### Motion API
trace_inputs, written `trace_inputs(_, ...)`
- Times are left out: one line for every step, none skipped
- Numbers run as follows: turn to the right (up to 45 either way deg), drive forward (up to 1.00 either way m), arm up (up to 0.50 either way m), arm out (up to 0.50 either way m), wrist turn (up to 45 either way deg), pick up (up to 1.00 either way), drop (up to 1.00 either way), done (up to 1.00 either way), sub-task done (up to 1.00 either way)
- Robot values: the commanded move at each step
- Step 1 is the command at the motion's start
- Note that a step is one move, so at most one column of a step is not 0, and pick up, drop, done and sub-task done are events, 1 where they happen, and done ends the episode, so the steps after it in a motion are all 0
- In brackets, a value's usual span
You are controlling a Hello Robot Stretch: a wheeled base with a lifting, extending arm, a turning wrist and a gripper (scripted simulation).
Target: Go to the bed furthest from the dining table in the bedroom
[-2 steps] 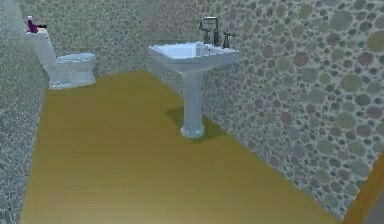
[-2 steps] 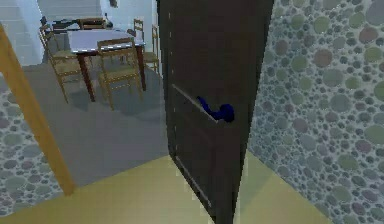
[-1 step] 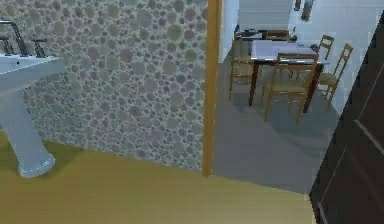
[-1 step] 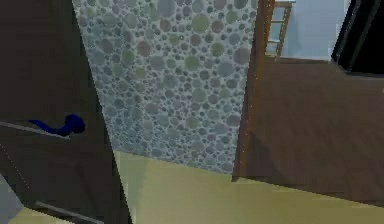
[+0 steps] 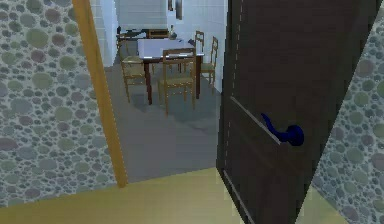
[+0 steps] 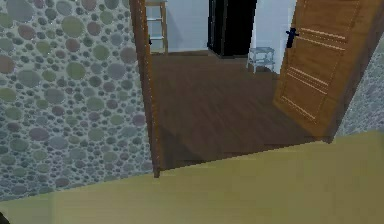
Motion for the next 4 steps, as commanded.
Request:
trace_inputs(0.0, 0.25, 0.00, 0.00, 0.0, 0.00, 0.00, 0.00, 0.00)
trace_inputs(-12.0, 0.00, 0.00, 0.00, 0.0, 0.00, 0.00, 0.00, 0.00)
trace_inputs(0.0, 1.00, 0.00, 0.00, 0.0, 0.00, 0.00, 0.00, 0.00)
trace_inputs(0.0, 0.35, 0.00, 0.00, 0.0, 0.00, 0.00, 0.00, 0.00)
